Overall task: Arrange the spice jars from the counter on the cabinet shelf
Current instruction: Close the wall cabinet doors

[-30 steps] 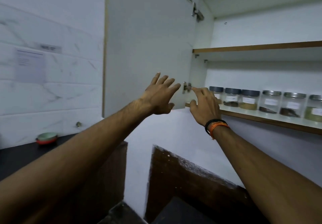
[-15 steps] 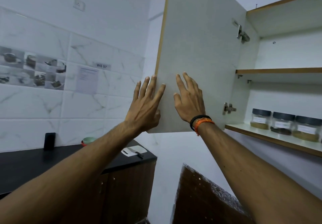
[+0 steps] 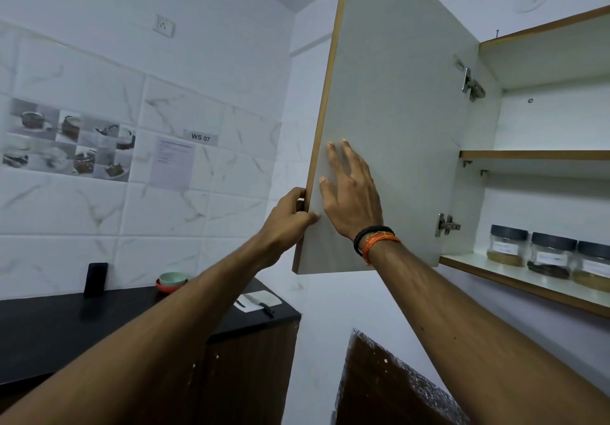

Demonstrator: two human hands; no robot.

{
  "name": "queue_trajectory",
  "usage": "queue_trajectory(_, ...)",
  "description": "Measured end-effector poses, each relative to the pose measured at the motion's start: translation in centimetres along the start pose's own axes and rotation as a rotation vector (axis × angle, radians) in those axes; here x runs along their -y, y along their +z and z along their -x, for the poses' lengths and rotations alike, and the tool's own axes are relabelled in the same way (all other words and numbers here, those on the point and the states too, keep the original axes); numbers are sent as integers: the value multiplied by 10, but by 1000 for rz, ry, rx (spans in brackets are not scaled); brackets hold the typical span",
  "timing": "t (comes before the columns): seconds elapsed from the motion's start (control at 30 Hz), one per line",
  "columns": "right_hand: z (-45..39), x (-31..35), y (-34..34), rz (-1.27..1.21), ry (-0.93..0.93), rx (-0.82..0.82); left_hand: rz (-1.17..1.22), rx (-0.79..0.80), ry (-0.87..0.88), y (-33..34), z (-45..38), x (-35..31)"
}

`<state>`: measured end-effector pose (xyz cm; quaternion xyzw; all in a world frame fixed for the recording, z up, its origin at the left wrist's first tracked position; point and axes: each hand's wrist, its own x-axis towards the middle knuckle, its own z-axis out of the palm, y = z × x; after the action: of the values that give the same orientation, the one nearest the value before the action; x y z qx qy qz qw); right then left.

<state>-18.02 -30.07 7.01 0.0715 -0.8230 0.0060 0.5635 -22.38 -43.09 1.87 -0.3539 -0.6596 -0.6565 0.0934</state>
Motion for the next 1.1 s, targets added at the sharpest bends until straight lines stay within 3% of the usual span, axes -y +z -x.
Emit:
queue_trajectory(0.5, 11, 11, -65, -8, 253, -415, 147, 171, 300, 56, 50, -16)
queue_trajectory(0.9, 66, -58, -172, -78, 240, -512, 165, 203, 597, 190, 71, -28)
queue_trajectory(1.1, 90, -112, -222, -43, 321, -551, 69, 294, 627, 260, 84, -46)
